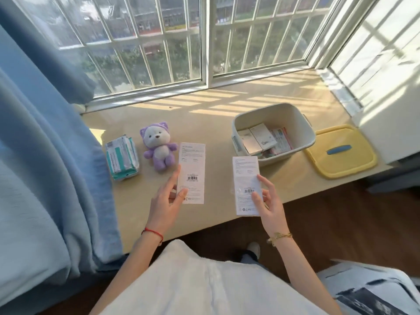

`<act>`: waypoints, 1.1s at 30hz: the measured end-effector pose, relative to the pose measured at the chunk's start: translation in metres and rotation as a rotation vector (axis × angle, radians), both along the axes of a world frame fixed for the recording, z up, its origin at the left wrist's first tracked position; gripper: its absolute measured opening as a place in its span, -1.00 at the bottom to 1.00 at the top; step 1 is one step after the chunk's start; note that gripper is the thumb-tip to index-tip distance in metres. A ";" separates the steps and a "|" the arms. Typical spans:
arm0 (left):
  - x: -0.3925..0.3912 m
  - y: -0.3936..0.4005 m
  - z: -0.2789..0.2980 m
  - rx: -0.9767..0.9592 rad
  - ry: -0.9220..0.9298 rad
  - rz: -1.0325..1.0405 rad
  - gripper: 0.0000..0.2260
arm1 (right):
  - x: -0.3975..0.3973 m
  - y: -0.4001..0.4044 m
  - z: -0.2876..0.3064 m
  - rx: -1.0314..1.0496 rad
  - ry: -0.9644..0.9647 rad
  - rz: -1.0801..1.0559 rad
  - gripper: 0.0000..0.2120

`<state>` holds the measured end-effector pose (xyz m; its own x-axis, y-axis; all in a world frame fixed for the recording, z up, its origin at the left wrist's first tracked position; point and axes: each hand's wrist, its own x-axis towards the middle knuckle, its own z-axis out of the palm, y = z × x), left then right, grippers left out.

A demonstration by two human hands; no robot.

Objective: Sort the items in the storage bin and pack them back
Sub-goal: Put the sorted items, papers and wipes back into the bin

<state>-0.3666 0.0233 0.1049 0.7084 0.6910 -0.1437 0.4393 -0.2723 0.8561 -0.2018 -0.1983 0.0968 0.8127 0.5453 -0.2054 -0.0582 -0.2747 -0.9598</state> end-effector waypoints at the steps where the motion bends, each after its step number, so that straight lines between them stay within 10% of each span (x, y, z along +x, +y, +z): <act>1: 0.013 -0.016 0.002 -0.002 -0.011 0.017 -0.46 | 0.016 -0.015 0.004 -0.007 -0.003 0.014 -0.55; 13: 0.142 -0.122 0.011 -0.038 -0.047 0.183 -0.45 | 0.169 -0.103 0.017 -0.071 -0.018 0.085 -0.53; 33: 0.324 -0.061 -0.068 -0.244 0.119 0.227 -0.47 | 0.355 0.020 -0.061 -0.349 -0.065 0.267 -0.56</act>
